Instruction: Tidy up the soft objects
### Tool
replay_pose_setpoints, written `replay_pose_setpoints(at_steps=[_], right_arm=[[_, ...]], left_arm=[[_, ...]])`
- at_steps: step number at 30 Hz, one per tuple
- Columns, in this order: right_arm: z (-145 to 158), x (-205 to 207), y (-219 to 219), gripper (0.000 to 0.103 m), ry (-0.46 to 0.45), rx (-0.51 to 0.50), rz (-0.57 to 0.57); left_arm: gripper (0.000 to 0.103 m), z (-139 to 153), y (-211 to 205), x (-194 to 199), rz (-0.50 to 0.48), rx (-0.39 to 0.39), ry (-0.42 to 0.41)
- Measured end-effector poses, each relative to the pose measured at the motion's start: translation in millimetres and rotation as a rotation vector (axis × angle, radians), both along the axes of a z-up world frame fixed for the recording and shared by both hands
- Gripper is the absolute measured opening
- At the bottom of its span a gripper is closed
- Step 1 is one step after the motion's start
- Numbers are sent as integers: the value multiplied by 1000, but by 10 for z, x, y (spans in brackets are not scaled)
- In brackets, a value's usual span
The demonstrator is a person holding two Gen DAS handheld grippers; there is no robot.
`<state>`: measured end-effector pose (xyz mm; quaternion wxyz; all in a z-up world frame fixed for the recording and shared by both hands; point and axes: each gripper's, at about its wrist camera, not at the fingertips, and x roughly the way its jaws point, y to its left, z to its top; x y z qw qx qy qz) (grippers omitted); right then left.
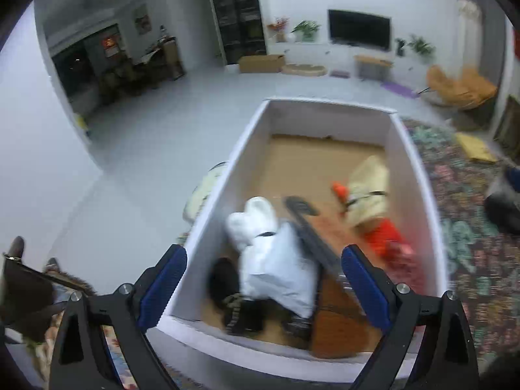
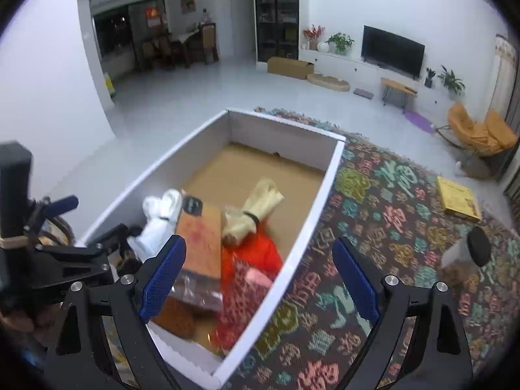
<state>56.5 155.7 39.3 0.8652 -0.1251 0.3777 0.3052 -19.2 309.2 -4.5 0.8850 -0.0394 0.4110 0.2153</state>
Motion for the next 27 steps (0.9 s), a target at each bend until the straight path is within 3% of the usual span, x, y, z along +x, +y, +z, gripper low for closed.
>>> replay_pose_setpoints(at_steps=[6,27], right_arm=[[-129,-115,61,93,5,-59,-2],[-258,-164,138,93,42,-76,-12]], left_arm=[[96,110,-181,-80,41,91,-34],[96,81,-65,-184,81,52,-29]])
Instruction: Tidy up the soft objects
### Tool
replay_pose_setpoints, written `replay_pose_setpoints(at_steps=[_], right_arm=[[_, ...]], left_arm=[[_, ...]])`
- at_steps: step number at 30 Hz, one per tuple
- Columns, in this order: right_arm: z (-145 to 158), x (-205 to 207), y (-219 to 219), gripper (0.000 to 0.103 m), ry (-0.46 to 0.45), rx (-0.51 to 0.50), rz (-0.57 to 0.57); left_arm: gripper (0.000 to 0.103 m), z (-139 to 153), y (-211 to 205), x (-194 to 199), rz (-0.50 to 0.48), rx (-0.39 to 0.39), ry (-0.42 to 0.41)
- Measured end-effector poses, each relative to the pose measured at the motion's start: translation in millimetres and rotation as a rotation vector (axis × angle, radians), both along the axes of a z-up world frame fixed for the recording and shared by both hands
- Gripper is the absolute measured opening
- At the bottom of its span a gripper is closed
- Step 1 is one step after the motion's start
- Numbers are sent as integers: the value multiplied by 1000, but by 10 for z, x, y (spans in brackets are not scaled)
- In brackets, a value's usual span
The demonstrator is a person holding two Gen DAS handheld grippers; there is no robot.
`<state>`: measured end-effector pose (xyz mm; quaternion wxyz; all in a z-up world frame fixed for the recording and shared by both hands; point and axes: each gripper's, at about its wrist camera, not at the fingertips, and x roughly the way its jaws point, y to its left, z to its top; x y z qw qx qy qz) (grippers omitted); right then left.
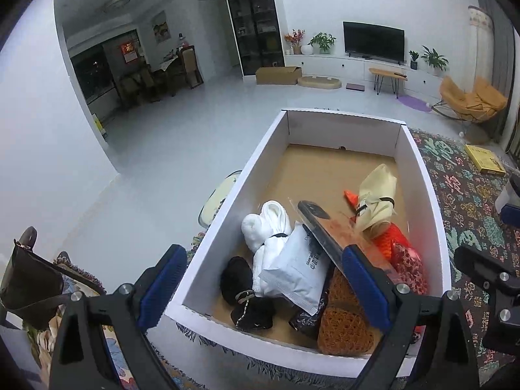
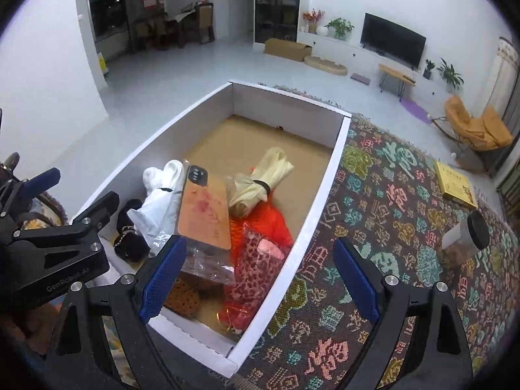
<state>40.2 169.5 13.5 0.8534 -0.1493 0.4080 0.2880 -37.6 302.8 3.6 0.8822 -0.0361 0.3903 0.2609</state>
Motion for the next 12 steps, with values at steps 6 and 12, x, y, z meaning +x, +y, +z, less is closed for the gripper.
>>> replay_pose_setpoints(at_steps=[6,12], right_arm=[[-24,-4,19,93,6,-4,2],[-62,-18,2,93,8,3,3]], left_arm=[[96,-29,28,8,7,0,6],[96,-40,-13,-35,-13,4,-28]])
